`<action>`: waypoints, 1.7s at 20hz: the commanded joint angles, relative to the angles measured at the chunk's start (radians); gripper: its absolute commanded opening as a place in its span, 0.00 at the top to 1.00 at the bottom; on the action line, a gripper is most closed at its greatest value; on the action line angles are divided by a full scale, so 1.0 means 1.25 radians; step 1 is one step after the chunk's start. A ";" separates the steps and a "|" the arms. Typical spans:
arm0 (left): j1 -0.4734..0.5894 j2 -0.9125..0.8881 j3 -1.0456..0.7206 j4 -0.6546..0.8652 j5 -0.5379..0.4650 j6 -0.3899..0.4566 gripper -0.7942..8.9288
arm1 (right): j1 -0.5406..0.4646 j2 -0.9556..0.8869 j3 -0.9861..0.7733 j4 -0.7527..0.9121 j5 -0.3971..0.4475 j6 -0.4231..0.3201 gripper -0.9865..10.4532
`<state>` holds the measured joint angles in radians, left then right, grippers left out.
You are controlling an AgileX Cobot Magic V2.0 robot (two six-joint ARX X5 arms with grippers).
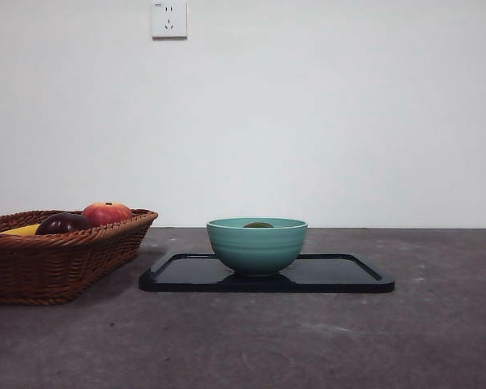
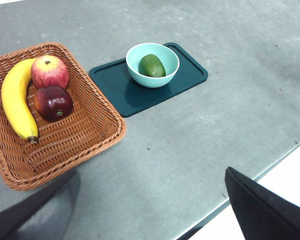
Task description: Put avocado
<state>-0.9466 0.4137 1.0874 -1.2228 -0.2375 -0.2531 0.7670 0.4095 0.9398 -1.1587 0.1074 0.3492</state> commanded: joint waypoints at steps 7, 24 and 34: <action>-0.007 0.002 0.008 0.010 -0.001 0.002 0.90 | 0.009 -0.005 0.007 0.010 -0.009 0.014 0.93; 0.181 0.004 0.007 0.021 -0.001 0.006 0.89 | 0.009 -0.005 0.007 0.010 -0.002 0.013 0.89; 0.735 -0.022 -0.310 0.529 0.199 0.277 0.89 | 0.009 -0.005 0.007 0.010 -0.002 0.013 0.89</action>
<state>-0.0246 0.3874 0.7032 -0.5903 -0.0036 0.0696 0.7670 0.3996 0.9398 -1.1553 0.1043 0.3634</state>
